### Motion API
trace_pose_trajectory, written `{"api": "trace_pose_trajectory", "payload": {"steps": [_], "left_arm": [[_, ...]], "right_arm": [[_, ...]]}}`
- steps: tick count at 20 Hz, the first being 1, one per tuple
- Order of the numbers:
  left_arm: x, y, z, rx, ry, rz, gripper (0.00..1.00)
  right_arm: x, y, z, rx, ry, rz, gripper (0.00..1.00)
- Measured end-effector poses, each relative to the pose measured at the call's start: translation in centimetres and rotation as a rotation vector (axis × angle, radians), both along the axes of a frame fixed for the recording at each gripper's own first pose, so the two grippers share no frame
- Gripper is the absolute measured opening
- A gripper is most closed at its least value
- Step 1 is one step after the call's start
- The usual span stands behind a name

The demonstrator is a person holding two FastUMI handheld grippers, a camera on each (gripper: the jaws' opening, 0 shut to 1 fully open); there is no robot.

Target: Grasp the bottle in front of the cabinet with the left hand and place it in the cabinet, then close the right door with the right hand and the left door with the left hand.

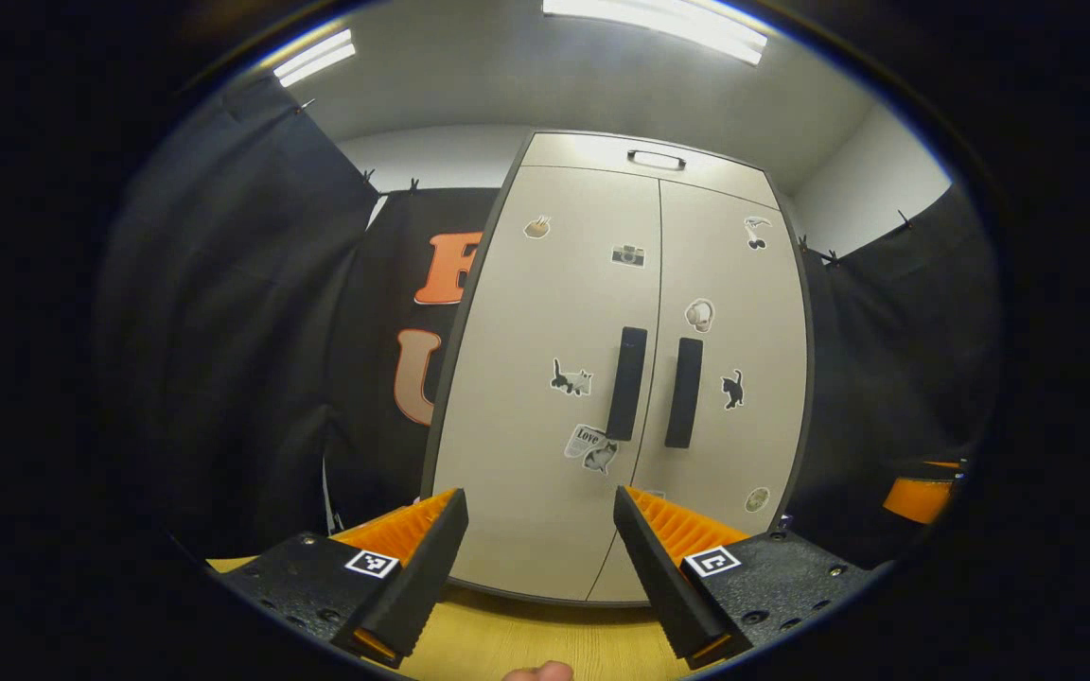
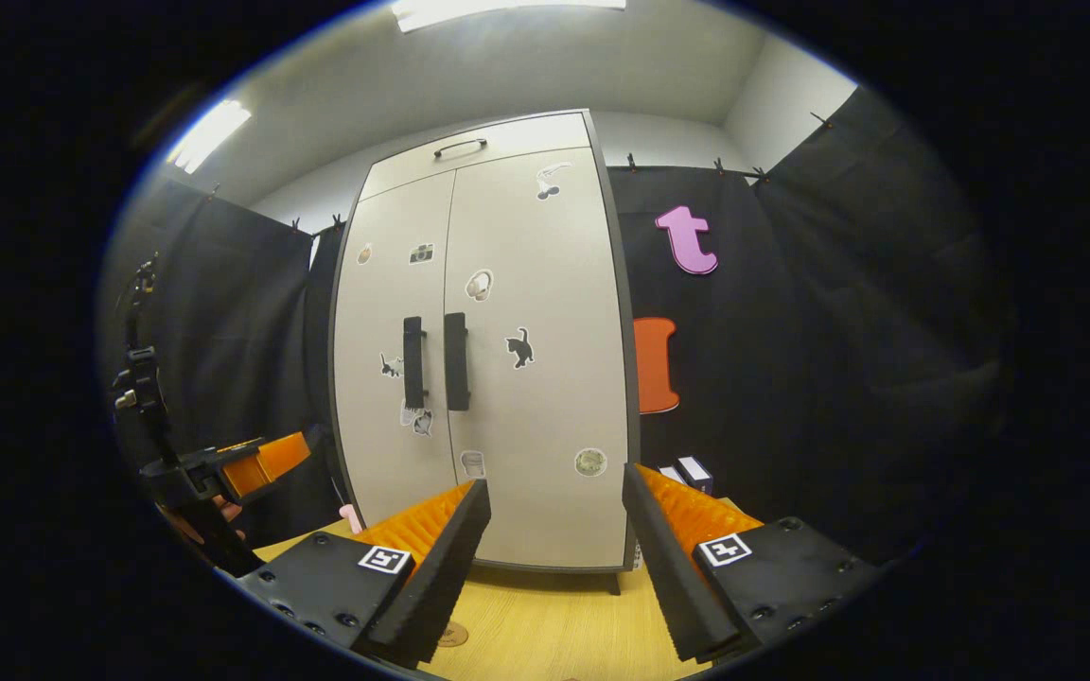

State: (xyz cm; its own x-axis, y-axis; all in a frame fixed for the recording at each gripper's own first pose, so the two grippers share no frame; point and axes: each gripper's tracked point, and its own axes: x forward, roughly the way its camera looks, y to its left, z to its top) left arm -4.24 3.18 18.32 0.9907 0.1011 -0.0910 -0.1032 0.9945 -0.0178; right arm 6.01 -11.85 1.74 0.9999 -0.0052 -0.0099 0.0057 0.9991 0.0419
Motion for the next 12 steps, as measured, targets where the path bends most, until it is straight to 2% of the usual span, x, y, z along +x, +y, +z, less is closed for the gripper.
{"api": "trace_pose_trajectory", "payload": {"steps": [5, 8, 12], "left_arm": [[-1.4, 0.1, -1.2, 0.014, 0.012, 0.012, 0.92], [-1.5, -1.0, -0.1, 0.039, -0.022, -0.021, 0.97], [-0.6, -2.8, 0.8, 0.046, -0.061, -0.068, 0.95]], "right_arm": [[-0.6, -0.7, -0.4, 0.018, -0.001, -0.016, 0.94], [-0.8, -1.9, -0.2, 0.007, -0.003, -0.04, 0.94], [-0.5, -2.7, 0.1, 0.017, -0.021, -0.06, 0.94]]}}
